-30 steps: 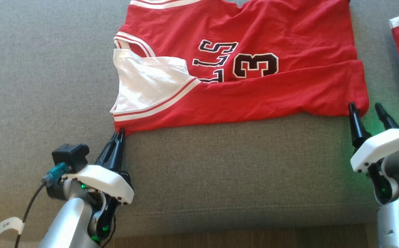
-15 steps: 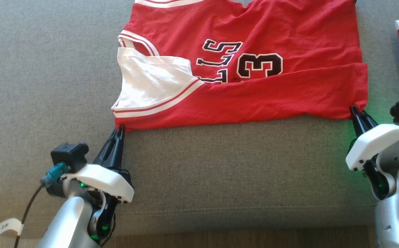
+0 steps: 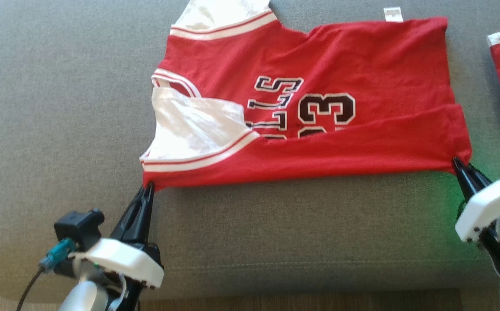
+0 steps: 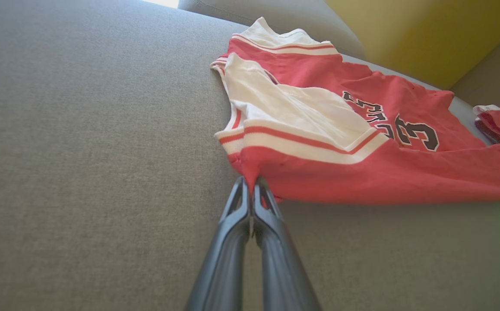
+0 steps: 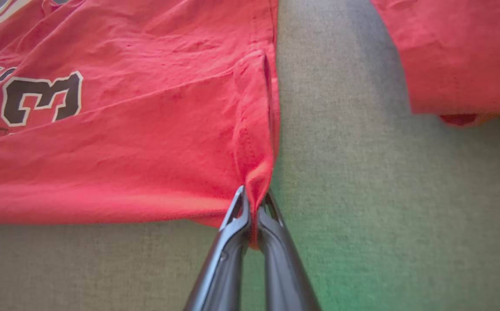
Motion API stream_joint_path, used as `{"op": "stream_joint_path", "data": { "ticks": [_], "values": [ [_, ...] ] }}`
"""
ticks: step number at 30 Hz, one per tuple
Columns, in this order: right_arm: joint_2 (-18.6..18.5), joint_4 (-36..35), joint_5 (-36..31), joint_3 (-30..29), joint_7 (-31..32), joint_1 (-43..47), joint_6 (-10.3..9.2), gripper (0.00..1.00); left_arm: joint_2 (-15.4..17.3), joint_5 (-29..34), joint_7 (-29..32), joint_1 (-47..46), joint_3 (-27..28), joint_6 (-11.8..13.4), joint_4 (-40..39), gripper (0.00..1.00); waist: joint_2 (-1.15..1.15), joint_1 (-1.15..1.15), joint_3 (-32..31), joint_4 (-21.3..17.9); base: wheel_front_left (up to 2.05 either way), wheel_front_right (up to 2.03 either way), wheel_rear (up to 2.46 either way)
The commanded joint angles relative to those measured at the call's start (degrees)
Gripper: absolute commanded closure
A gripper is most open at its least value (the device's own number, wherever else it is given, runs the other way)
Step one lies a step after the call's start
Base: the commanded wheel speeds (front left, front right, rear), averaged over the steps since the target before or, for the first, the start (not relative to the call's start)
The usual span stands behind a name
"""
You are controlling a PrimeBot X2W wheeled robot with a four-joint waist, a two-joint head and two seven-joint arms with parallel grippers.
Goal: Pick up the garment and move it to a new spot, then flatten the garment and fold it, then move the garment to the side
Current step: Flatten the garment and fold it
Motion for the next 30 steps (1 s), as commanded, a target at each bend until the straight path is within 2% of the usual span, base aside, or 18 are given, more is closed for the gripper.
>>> {"op": "stream_joint_path", "data": {
  "ticks": [1, 4, 8, 13, 14, 15, 16, 17, 18, 20, 24, 30],
  "values": [
    [-1.78, -2.62, 0.74, 0.76, 0.49, 1.08, -0.02, 1.00, 1.72, -0.43, 0.10, -0.14, 2.33, 0.42, -2.38, 1.00, 0.00, 0.00, -0.16, 0.10, 0.00, 0.00, 0.00],
    [-3.34, -5.34, 2.67, 0.12, 2.05, 4.06, -0.02, 1.00, 2.51, -1.12, 1.62, 3.21, 2.20, 1.09, -5.55, 1.00, 0.00, 0.00, -0.26, 0.22, 0.00, 0.00, 0.00],
    [-3.48, -7.96, 2.91, -1.41, 3.76, 6.66, -0.02, 1.00, 3.04, -2.43, 3.47, 4.90, 2.36, 1.38, -7.29, 1.00, 0.00, 0.00, -0.07, 0.68, 0.00, 0.00, 0.00],
    [-1.84, -7.82, 3.09, -1.22, 5.22, 6.69, -0.02, 1.00, 2.85, -4.52, 7.28, 3.89, 0.48, -0.57, -6.13, 1.00, 0.00, 0.00, 0.11, 0.75, 0.00, 0.00, 0.00],
    [-1.68, -7.52, 3.08, -1.01, 5.51, 6.51, -0.02, 0.93, 2.66, -4.98, 8.17, 3.43, 0.05, -0.93, -5.60, 1.00, 0.00, 0.00, 0.08, 0.73, 0.00, 0.00, 0.00],
    [-1.60, -7.29, 3.03, -0.87, 5.65, 6.30, -0.02, 0.67, 2.40, -5.38, 8.80, 2.93, -0.19, -1.09, -5.08, 0.89, 0.00, 0.00, 0.02, 0.71, 0.00, 0.00, 0.00],
    [-1.64, -7.17, 2.85, -0.74, 5.71, 6.11, -0.02, 0.51, 2.27, -5.52, 9.52, 2.50, -0.51, -1.12, -4.51, 0.77, 0.00, 0.00, -0.07, 0.66, 0.00, 0.00, 0.00],
    [-1.80, -7.29, 2.53, -0.74, 5.58, 5.94, -0.02, 0.13, 2.23, -5.51, 10.25, 2.13, -0.84, -1.04, -3.94, 0.58, 0.00, 0.00, -0.18, 0.61, 0.00, 0.00, 0.00],
    [-1.86, -7.64, 2.20, -0.92, 5.33, 5.78, -0.02, 0.00, 2.16, -5.54, 10.80, 1.84, -1.03, -0.89, -3.50, 0.03, 0.00, 0.00, -0.33, 0.54, 0.00, 0.00, 0.00],
    [-1.88, -8.15, 1.91, -1.03, 5.03, 5.67, -0.02, 0.00, 2.10, -5.53, 11.08, 1.63, -1.08, -0.67, -3.22, 0.00, 0.00, 0.00, -0.54, 0.44, 0.00, 0.00, 0.00],
    [-1.29, -12.26, 0.00, -1.26, 1.47, 5.10, -0.02, 0.00, 2.69, -4.97, 10.75, 1.38, 0.44, 1.65, -4.53, 0.00, 0.00, 0.00, -1.93, -0.50, 0.00, 0.00, 0.00],
    [1.26, -16.37, -2.04, -1.61, -2.50, 4.10, -0.02, 0.00, 5.41, -5.52, 11.97, -2.52, 3.43, 1.87, -9.96, 0.00, 0.00, 0.00, -2.45, -1.01, 0.00, 0.00, 0.00]
  ]
}}
